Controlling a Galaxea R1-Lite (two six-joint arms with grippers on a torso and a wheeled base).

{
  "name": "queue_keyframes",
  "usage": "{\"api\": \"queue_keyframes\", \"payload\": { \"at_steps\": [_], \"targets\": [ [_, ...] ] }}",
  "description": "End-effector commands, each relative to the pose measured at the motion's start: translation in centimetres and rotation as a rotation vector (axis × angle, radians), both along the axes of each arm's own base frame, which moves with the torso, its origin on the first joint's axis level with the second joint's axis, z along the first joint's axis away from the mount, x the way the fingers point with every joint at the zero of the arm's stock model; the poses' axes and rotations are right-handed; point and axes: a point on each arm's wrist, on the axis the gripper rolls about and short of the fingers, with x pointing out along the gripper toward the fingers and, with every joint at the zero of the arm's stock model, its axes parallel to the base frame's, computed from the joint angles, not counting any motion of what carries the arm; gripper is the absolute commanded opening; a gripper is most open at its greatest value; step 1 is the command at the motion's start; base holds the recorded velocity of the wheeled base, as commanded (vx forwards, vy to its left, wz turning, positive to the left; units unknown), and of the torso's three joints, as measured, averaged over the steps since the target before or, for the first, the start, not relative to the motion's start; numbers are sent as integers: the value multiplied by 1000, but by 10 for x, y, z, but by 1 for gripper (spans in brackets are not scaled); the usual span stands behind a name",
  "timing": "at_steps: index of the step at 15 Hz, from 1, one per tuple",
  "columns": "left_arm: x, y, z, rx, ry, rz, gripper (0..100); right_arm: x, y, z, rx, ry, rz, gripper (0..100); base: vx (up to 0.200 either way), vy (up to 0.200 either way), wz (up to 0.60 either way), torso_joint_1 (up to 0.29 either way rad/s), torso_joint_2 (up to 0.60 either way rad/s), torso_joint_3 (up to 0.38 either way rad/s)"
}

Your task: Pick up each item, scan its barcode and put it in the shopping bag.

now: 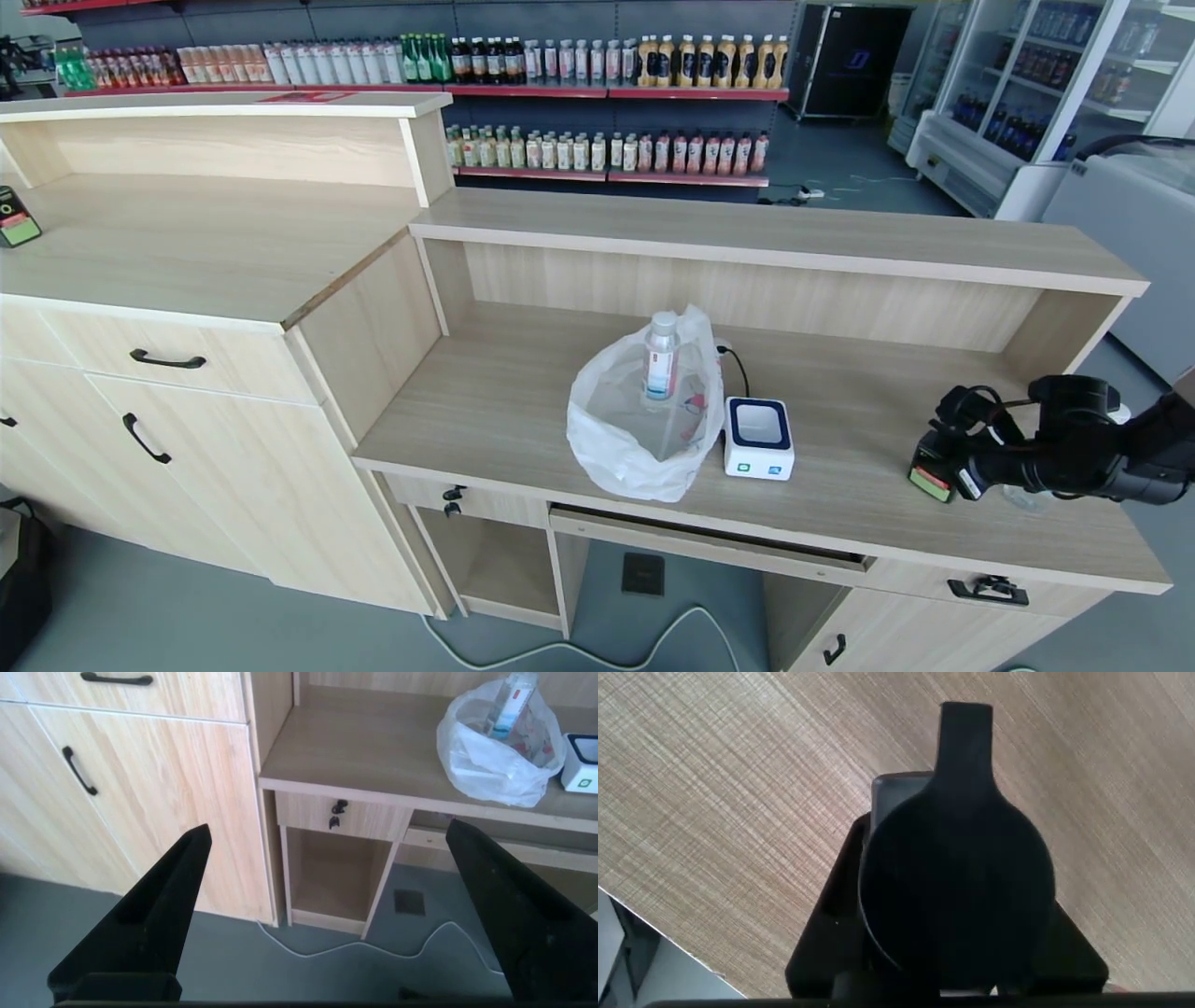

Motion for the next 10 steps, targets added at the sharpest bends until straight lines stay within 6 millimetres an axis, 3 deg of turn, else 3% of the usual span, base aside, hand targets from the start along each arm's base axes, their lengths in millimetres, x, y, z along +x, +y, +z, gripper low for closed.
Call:
{"api": "queue_keyframes", "payload": {
  "at_steps": [1,3,6,8,10],
  "targets": [
    [0,0,0,0,-1,0,100,0,3,1,-1,-1,7,0,0,0,0,0,0,0],
    [0,0,0,0,-1,0,100,0,7,9,-9,-26,16,0,0,0,0,0,0,0],
    [0,0,0,0,-1,0,100,-11,18,63,-80,-194,37,0,0,0,0,0,0,0],
    [0,0,0,0,-1,0,100,-54,29,118,-113,-271,31,0,0,0,0,0,0,0],
    [0,0,0,0,-1,0,100,-112,38,167,-225,-378,34,0,0,0,0,0,0,0]
  ]
}}
